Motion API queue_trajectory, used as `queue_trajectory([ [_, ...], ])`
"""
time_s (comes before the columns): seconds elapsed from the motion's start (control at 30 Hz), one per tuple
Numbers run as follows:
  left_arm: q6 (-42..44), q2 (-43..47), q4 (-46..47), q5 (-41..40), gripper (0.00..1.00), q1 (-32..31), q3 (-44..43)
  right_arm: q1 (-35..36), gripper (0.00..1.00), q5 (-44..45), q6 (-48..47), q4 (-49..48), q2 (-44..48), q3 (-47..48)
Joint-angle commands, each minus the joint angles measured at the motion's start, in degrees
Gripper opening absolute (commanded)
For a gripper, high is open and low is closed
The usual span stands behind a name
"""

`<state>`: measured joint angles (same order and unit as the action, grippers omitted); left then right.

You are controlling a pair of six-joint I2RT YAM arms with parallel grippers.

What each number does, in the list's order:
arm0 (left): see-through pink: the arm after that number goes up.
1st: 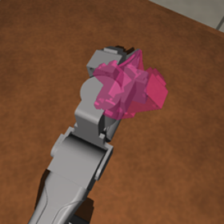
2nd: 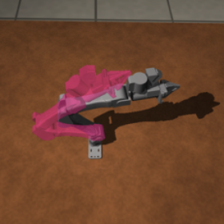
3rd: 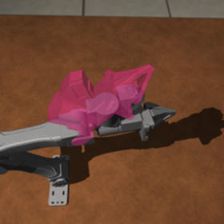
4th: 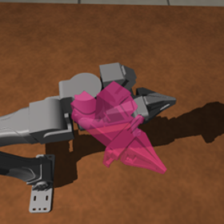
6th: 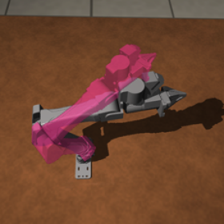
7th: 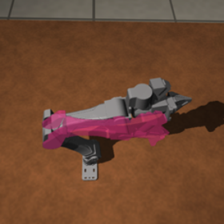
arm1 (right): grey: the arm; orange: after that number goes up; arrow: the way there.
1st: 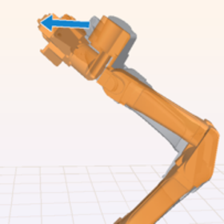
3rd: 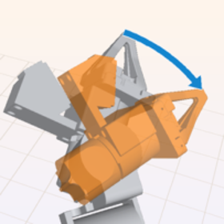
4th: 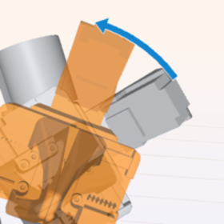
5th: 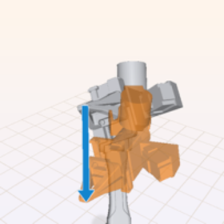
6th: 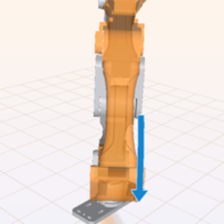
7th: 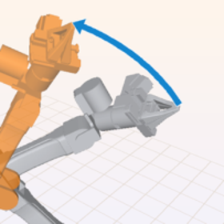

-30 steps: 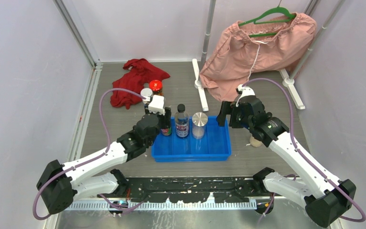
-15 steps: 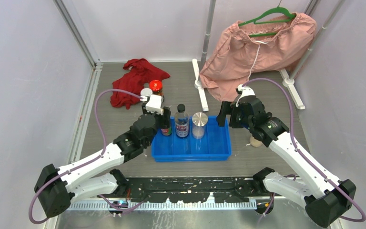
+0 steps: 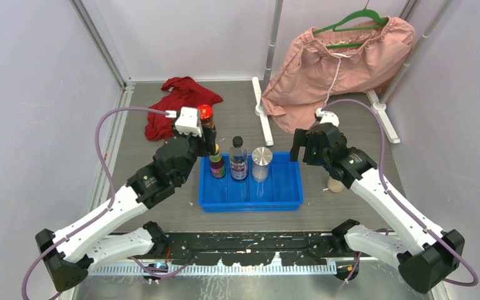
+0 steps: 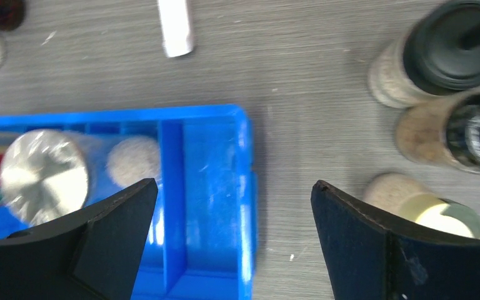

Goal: Organize the condiment bottles
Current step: Pick up the bottle from the center of the board.

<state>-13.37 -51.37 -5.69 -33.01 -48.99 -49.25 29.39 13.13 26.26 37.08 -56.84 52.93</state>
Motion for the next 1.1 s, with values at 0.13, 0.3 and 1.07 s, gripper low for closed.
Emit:
queue_trajectory([
  [0.13,-7.79,-2.81,-24.73,-2.78,0.58,0.13,-13.62,-7.82,1.00,13.67,2.96,4.16,-6.48,5.53],
  [0.3,-8.52,-1.72,-25.25,0.11,0.58,0.13,-12.40,-16.29,1.00,10.69,1.94,2.86,-10.30,7.31],
  [1.07,-6.69,-8.65,-21.23,5.22,0.59,0.21,-12.11,-26.31,1.00,4.29,-5.42,0.20,-24.76,14.69],
])
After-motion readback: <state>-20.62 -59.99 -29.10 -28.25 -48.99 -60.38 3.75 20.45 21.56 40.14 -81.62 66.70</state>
